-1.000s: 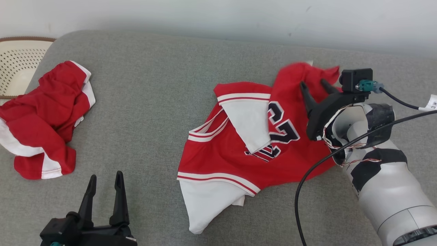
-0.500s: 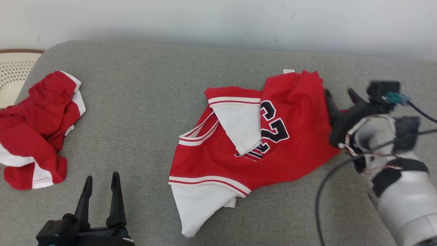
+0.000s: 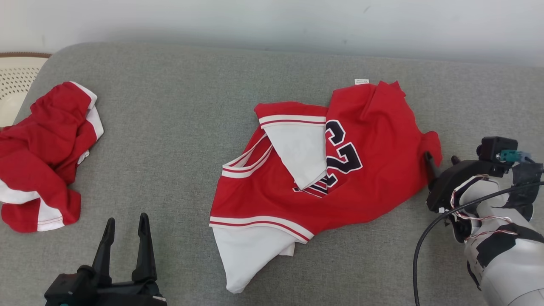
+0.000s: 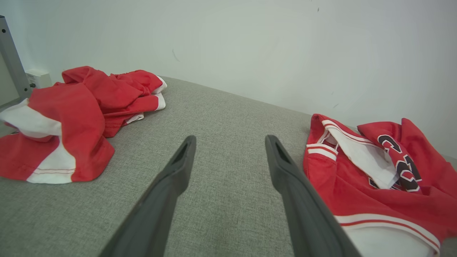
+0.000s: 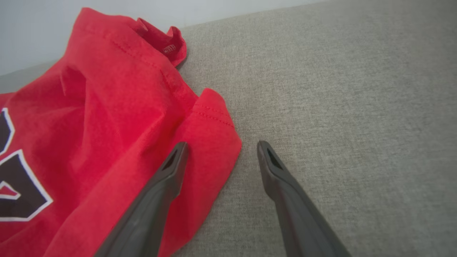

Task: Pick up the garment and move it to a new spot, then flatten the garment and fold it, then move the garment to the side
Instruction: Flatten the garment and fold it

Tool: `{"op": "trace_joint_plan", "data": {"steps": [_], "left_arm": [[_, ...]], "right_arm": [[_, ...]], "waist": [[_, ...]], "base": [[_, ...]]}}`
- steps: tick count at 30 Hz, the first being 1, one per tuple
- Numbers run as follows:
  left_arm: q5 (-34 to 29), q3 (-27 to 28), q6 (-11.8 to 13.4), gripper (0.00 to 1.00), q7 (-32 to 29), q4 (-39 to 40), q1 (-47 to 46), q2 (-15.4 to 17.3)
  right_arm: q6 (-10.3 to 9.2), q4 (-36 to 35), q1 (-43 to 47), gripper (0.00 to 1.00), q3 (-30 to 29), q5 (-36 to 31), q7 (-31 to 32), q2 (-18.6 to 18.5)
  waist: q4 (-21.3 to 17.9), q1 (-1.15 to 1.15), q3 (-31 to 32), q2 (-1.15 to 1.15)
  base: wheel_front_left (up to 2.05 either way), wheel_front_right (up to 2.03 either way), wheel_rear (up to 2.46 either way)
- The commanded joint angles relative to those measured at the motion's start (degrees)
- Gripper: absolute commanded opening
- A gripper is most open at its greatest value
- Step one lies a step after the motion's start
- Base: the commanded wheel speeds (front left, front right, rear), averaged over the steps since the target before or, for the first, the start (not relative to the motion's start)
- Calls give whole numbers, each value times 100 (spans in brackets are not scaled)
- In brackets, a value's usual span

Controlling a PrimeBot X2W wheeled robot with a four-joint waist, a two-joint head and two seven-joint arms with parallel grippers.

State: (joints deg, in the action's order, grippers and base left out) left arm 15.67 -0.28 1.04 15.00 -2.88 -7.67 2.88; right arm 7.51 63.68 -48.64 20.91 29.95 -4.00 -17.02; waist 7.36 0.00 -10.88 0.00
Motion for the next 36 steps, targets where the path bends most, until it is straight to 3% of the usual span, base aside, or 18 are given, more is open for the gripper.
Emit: {"op": "trace_joint_plan", "data": {"steps": [1,2,3,4,5,12,19,24,30,31,32,36], "left_arm": [[-17,14,-30,100,22,5,-38,1],[-22,14,-28,100,22,-13,-48,1],[-29,19,-26,100,22,-20,-49,1],[-33,26,-28,100,22,-25,-55,1],[-41,33,-25,100,22,-29,-56,1],[-70,62,-40,100,22,-87,-7,1],[-70,28,0,100,22,-85,110,1],[-88,52,-1,100,22,-68,189,1],[-100,-5,-27,100,22,-101,126,1],[-95,-17,-28,100,22,-106,118,2],[-88,-30,-34,100,22,-112,116,2],[-70,-24,-21,100,22,-113,120,1]], "right_arm": [[-4,55,63,100,-16,41,32,48],[-4,145,52,100,-35,75,78,87],[-4,171,55,85,-36,92,94,127],[-4,182,64,36,-20,102,107,161],[-4,162,77,0,-16,145,90,188],[-4,-114,162,0,75,174,-506,139],[-4,-884,418,0,585,-425,-971,58],[-5,-1706,696,0,794,-888,-851,181],[-4,-2337,1056,0,891,-1112,-294,404],[-4,-2387,1098,29,900,-1169,-247,417],[-4,-2458,1131,100,906,-1200,-222,437],[-5,-2682,1299,100,967,-1087,-71,486]], "waist": [[31,0,-40,0],[52,0,-61,0],[59,0,-65,0],[62,0,-66,0],[61,0,-63,0],[5,0,75,0],[-35,0,210,0],[-89,0,245,0],[-86,0,252,0],[-76,0,256,0],[-65,0,258,0],[-18,0,269,0]], "base": [[0,0,0],[0,0,0],[0,0,0],[0,0,0],[0,0,0],[0,0,0],[0,0,0],[0,0,0],[0,0,0],[0,0,0],[0,0,0],[0,0,0]]}}
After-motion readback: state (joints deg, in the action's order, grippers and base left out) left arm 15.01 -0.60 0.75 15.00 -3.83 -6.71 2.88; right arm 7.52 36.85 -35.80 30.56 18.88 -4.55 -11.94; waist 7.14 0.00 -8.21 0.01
